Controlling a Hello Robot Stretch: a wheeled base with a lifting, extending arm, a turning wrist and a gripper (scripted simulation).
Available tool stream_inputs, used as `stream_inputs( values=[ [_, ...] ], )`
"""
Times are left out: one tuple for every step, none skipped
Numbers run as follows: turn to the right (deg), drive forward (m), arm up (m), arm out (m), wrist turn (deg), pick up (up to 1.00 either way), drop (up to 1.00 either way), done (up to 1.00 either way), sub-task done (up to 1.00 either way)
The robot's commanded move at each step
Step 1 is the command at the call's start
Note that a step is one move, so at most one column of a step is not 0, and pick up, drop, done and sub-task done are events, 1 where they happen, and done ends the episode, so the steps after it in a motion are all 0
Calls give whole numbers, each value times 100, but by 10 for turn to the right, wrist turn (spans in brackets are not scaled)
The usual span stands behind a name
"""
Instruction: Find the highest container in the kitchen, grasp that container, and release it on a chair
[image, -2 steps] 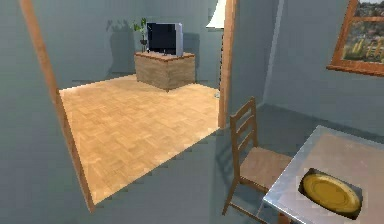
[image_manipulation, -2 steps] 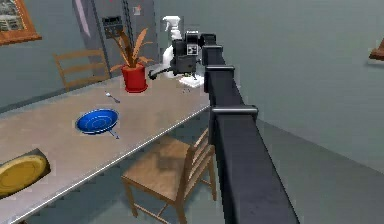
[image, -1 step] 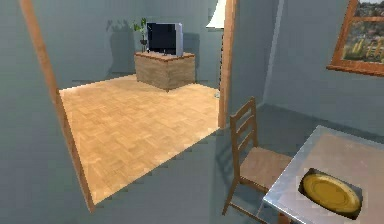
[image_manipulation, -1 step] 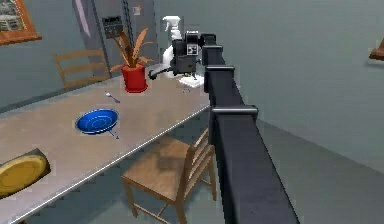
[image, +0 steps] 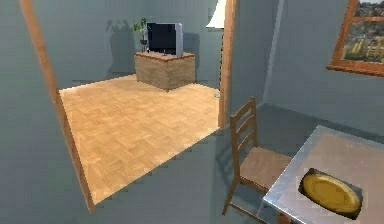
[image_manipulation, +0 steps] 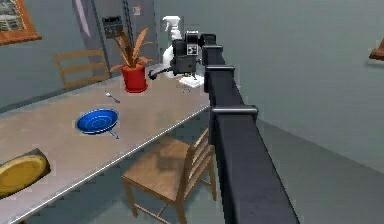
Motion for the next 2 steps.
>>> stream_inputs(
  values=[
    [0,0,0,0,0,0,100,0,0],
    [0,0,0,-10,0,0,0,0,0]
  ],
)
